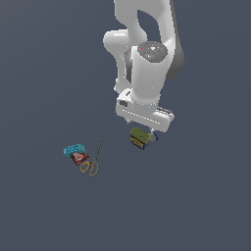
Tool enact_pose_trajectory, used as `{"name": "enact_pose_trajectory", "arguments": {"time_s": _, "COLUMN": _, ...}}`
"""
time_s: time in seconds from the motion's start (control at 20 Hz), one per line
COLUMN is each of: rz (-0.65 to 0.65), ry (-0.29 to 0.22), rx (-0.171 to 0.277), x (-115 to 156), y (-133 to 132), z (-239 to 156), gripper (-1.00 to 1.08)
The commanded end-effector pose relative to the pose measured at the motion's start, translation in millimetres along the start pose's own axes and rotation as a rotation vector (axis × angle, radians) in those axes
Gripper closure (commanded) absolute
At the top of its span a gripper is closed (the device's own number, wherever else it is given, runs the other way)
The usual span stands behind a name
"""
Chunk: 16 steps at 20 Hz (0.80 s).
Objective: Pick up a designated object from a clutter of objects.
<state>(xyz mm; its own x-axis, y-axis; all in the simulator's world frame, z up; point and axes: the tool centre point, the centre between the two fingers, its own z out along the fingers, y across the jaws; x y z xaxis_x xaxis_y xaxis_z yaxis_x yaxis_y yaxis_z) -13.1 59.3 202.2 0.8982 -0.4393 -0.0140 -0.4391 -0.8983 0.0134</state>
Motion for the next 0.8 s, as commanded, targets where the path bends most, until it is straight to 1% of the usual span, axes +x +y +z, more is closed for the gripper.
{"name": "enact_pose_trajectory", "arguments": {"time_s": 0.0, "rz": 0.053, "ry": 0.002, "rx": 0.000, "x": -4.5, "y": -3.9, "z": 9.9, "gripper": -0.92}}
{"name": "enact_pose_trajectory", "arguments": {"time_s": 0.75, "rz": 0.361, "ry": 0.009, "rx": 0.003, "x": -36.6, "y": -23.2, "z": 66.3, "gripper": -0.92}}
